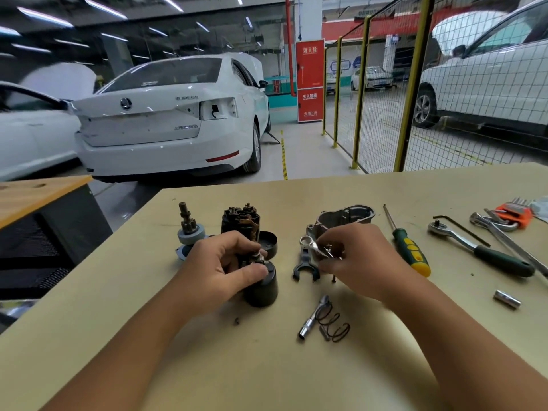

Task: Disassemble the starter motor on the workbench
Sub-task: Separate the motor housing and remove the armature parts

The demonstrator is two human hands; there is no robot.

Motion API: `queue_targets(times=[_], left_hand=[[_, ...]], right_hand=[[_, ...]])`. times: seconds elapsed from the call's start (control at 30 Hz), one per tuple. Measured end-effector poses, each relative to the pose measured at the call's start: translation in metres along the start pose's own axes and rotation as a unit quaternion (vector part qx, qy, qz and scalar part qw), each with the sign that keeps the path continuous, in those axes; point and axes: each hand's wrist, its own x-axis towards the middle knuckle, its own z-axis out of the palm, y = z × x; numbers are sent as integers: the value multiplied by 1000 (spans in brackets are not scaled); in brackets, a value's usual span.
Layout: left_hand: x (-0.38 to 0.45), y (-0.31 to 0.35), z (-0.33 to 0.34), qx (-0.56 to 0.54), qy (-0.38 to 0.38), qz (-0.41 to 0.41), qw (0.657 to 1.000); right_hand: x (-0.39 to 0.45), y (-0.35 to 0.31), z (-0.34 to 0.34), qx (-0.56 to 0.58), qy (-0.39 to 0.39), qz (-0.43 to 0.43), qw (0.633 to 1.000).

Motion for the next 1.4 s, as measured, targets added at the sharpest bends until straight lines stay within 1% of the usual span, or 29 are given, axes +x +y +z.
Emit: queue_targets(times=[0.07, 0.1, 0.13, 0.2, 0.23, 0.33, 0.47, 0.6, 0.7, 0.77, 0.8, 0.87, 0.93, 0.97, 1.03, 1.1, 1.13, 1.17, 1.23, 1.3, 1.4], left_hand=[[-1, 2, 0, 9, 17, -3, 1000], [-3, 3, 1, 33, 33, 9, 999], [-4, 3, 3, 70, 56, 34, 995], [-7, 6, 8, 161, 113, 90, 976], [-8, 8, 12, 188, 132, 95, 969], [-9, 19, 21, 226, 166, 69, 957], [-9, 27, 24, 267, 190, 41, 944], [-8, 30, 27, 268, 210, 24, 940], [-4, 27, 23, 227, 214, -7, 950], [-3, 27, 19, 222, 215, -18, 951], [-2, 26, 17, 226, 212, -21, 951], [1, 28, 11, 232, 192, -42, 953], [5, 32, 3, 252, 163, -75, 951], [8, 35, 0, 272, 146, -92, 947], [15, 42, 0, 316, 115, -119, 934], [19, 49, 2, 351, 105, -134, 921], [20, 50, 4, 362, 110, -137, 916], [22, 50, 5, 366, 119, -138, 912], [22, 47, 8, 352, 142, -138, 915], [20, 45, 13, 339, 159, -134, 918], [19, 45, 15, 358, 164, -139, 909]], right_hand=[[2, 0, -1, -18, -12, 8, 1000], [2, 1, -1, -28, -18, 10, 999], [2, 1, -1, -36, -24, 13, 999], [2, 1, -2, -48, -31, 19, 998], [2, 2, -2, -55, -38, 19, 998], [1, 1, -4, -73, -49, 19, 996], [1, -2, -6, -88, -68, 25, 994], [-1, -3, -7, -100, -75, 18, 992], [-3, -3, -6, -109, -79, 20, 991], [-3, -5, -6, -101, -76, 23, 992], [-3, -7, -6, -98, -62, 22, 993], [-3, -12, -4, -89, -1, 8, 996], [-6, -20, 2, -44, 58, -27, 997], [-9, -26, 6, -4, 61, -54, 997], [-15, -40, 14, 56, 7, -109, 992], [-17, -49, 25, 31, -59, -150, 986], [-17, -51, 32, 3, -77, -158, 984], [-16, -53, 38, -27, -83, -157, 984], [-15, -56, 46, -67, -70, -140, 985], [-13, -57, 51, -79, -45, -134, 987], [-11, -56, 51, -86, -43, -145, 985]])
